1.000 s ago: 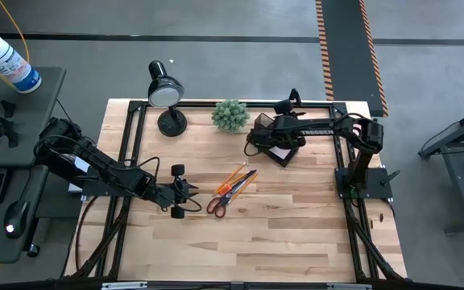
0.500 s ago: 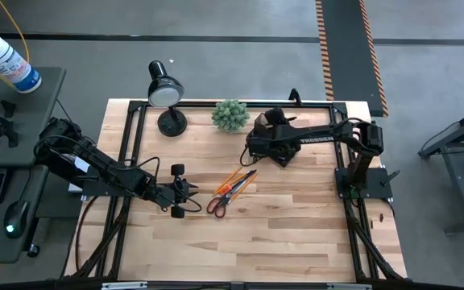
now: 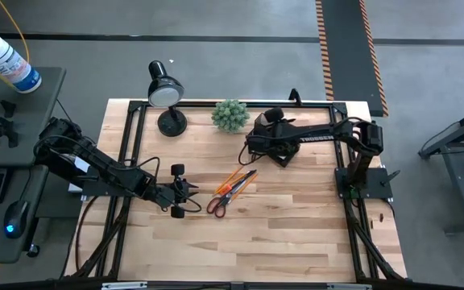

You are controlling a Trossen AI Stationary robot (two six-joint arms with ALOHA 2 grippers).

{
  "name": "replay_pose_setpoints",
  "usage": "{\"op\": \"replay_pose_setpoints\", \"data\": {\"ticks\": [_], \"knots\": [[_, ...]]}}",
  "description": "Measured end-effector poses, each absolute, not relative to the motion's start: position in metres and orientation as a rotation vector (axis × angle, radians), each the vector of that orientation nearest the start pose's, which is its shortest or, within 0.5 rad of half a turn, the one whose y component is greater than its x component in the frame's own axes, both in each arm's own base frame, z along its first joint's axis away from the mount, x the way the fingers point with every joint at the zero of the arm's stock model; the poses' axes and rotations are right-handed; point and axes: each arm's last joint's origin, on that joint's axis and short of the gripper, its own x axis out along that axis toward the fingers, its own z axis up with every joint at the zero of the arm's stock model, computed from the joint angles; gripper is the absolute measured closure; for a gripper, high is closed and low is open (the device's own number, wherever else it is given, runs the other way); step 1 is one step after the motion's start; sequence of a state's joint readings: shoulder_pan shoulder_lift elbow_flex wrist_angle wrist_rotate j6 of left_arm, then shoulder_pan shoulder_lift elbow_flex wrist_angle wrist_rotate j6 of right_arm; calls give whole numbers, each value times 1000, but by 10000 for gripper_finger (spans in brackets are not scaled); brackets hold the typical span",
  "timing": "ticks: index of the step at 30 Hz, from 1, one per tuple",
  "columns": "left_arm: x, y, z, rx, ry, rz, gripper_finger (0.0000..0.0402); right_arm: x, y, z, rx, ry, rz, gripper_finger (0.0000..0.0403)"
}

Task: Pick and place office supplies into organizer
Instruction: Put the bottom black ballpen into the black desk organizer, then put the black ballpen into the black desk organizer

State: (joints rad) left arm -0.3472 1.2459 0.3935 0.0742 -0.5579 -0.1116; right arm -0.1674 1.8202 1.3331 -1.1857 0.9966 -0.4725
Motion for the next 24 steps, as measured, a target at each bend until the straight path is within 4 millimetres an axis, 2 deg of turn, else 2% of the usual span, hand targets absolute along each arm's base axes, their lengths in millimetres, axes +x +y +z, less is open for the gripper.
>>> {"op": "replay_pose_setpoints", "data": {"ticks": [10,18,24], "knots": [[201,-56,144,234,687,238,334,315,-78,214,-1020,1799,-506,338],[201,-56,144,234,687,238,334,316,-78,215,-1022,1792,-517,334],[201,-56,144,234,687,238,334,320,-70,217,-1108,1750,-582,334]]}}
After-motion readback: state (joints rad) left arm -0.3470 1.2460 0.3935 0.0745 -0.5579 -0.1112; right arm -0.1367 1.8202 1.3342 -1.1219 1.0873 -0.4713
